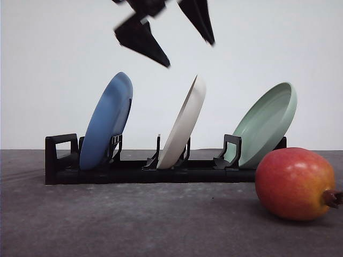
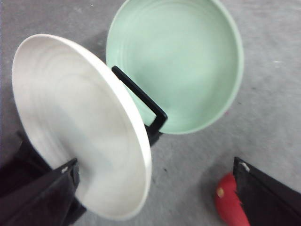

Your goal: Place pomegranate in white plate

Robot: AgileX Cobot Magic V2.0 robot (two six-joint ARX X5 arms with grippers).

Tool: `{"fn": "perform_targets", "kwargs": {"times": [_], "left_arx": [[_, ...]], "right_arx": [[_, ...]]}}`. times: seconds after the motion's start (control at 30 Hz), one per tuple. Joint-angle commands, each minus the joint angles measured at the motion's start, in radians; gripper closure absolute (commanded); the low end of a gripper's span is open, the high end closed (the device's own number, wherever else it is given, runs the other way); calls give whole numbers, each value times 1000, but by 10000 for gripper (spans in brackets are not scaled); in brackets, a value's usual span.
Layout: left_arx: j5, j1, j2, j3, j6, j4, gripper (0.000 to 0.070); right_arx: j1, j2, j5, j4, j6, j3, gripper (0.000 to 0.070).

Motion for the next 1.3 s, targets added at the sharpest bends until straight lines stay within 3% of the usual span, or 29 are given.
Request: {"fn": "perform_targets", "kwargs": {"times": [0.0, 0.3, 0.33, 0.63, 1.0, 1.27], "left_arx": [[-16, -13, 48, 36, -4, 14, 73], [-19, -22, 153, 42, -4, 118, 78], [-19, -23, 160, 42, -4, 122, 110], [-18, -26, 179, 42, -5, 119, 700], [-13, -27, 168, 66, -50, 106, 700], [-10, -52, 45, 78, -49, 71, 700]], "right_arx": [[2, 4, -1, 6, 12, 19, 50], [2, 4, -1, 6, 13, 18, 50], [2, 4, -1, 6, 14, 19, 50], [2, 4, -1, 6, 15, 19, 50], [4, 4, 0, 6, 15, 18, 50], [12, 4, 0, 6, 14, 19, 50]]}}
